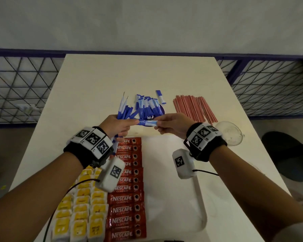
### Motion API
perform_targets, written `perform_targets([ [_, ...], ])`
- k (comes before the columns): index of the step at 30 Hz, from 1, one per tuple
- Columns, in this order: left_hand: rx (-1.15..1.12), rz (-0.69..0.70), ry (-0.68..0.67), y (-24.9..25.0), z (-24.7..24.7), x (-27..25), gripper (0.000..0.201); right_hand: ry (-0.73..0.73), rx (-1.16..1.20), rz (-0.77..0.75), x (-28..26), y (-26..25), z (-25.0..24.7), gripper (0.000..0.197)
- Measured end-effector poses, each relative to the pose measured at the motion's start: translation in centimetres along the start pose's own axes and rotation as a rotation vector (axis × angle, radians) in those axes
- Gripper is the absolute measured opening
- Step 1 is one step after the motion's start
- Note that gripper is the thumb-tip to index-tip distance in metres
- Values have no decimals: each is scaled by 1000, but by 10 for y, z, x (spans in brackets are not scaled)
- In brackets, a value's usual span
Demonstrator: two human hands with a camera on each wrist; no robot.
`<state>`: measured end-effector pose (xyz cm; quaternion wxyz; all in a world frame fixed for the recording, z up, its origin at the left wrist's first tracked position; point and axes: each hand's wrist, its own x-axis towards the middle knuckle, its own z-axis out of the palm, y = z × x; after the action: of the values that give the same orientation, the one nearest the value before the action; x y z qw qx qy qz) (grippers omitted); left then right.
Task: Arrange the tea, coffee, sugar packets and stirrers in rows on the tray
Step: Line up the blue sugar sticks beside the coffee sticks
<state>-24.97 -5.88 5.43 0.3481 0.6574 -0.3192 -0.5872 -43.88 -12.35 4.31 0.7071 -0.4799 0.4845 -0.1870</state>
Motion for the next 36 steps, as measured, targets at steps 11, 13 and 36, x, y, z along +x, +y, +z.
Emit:
perform_targets([
  [11,149,9,-57,-20,-2,2,20,239,-46,214,-5,50,-20,10],
  [13,167,21,-60,-21,-4,2,21,270,-80,255,-1,54,-20,10],
  [36,141,-4,-68,-30,-19,7,21,410,-263,382,26,57,-6,15],
])
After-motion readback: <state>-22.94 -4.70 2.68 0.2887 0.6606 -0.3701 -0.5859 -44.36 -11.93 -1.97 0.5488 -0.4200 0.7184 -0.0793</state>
